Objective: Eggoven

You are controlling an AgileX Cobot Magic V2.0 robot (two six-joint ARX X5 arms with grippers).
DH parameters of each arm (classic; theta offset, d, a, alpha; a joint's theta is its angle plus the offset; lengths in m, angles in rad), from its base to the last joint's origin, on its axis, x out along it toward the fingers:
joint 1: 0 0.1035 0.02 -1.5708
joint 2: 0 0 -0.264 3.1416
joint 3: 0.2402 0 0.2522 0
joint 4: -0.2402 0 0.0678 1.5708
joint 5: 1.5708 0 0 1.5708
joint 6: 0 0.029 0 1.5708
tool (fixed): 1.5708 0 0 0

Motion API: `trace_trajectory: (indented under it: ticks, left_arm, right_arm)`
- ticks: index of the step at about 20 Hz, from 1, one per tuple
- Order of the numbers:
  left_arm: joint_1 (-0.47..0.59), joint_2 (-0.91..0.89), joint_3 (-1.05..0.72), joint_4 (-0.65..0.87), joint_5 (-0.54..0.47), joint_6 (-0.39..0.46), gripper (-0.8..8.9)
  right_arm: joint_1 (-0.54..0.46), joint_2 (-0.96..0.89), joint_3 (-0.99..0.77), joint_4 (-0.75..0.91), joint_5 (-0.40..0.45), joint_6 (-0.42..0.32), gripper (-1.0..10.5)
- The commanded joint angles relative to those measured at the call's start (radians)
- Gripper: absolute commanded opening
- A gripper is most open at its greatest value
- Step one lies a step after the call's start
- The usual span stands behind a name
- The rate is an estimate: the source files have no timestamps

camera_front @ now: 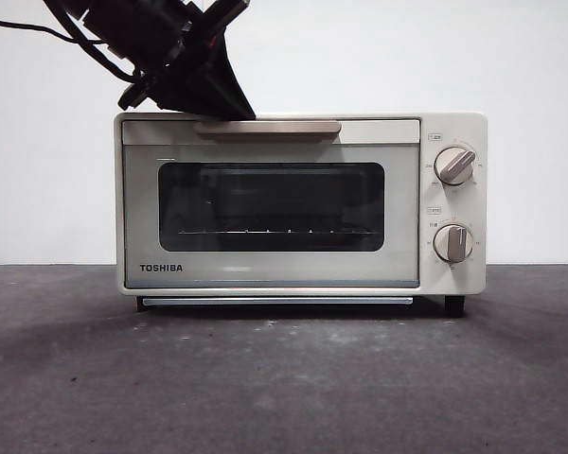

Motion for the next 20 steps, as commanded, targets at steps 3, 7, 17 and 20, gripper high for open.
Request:
trace_trajectory:
  ticks: [3, 7, 17, 20]
  left_arm:
    - [-0.04, 0.043, 0.008, -0.1, -0.01, 0.047, 0.07]
    - [-0.081, 0.043, 0.008, -0.164, -0.01, 0.072, 0.07]
    - [-0.197, 0.043, 0.008, -0.32, -0.009, 0.062, 0.07]
    - [-0.234, 0.043, 0.008, -0.365, -0.008, 0.055, 0.07]
  right_arm:
    - [0.008, 0.004, 0.011, 0.013, 0.002, -0.016, 0.0]
    - [0.008, 0.004, 0.011, 0.019, 0.006, -0.02, 0.0]
    - [0.008, 0.004, 0.011, 0.026, 0.009, -0.028, 0.0]
    - [0.008, 0.005, 0.011, 0.026, 0.009, -0.028, 0.0]
